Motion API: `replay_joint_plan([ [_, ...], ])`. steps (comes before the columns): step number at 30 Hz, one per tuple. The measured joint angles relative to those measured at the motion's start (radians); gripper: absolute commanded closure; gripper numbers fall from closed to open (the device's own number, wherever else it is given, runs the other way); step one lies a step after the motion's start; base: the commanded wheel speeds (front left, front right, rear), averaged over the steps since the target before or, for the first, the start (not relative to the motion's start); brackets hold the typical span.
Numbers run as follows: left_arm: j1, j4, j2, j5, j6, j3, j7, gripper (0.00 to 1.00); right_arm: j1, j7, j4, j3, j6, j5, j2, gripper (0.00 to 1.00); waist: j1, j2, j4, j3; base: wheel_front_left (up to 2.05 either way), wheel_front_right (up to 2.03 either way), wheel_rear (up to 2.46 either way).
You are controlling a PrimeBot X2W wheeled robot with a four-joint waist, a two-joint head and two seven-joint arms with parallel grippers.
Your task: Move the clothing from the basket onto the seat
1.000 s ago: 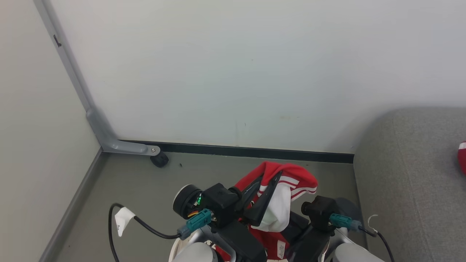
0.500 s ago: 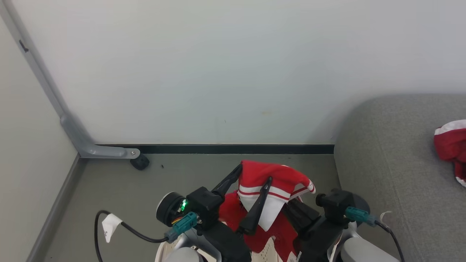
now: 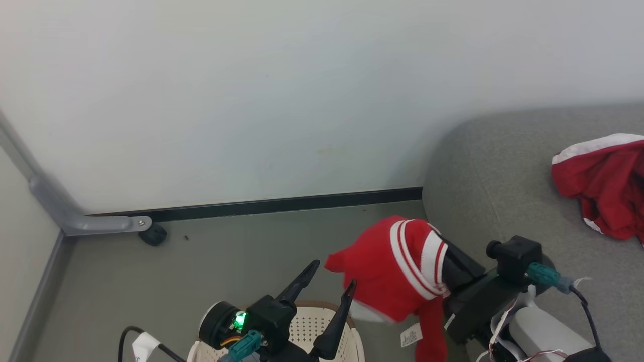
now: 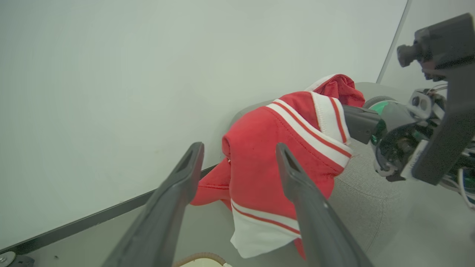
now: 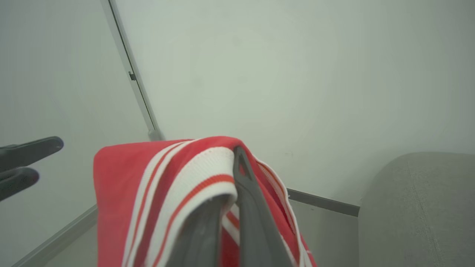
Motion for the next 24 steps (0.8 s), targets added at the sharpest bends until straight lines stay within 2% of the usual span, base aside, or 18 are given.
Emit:
replay_joint_plan([
  [24,0.043,-0.068,0.03,0.03,0.026,-0.027,0.029,0.0,-0.034,-0.009,-0.069,-0.202,-0.07,0.016,-0.08,1.0,0.0,0.0,-0.25,0.088,0.0,0.0,0.0],
])
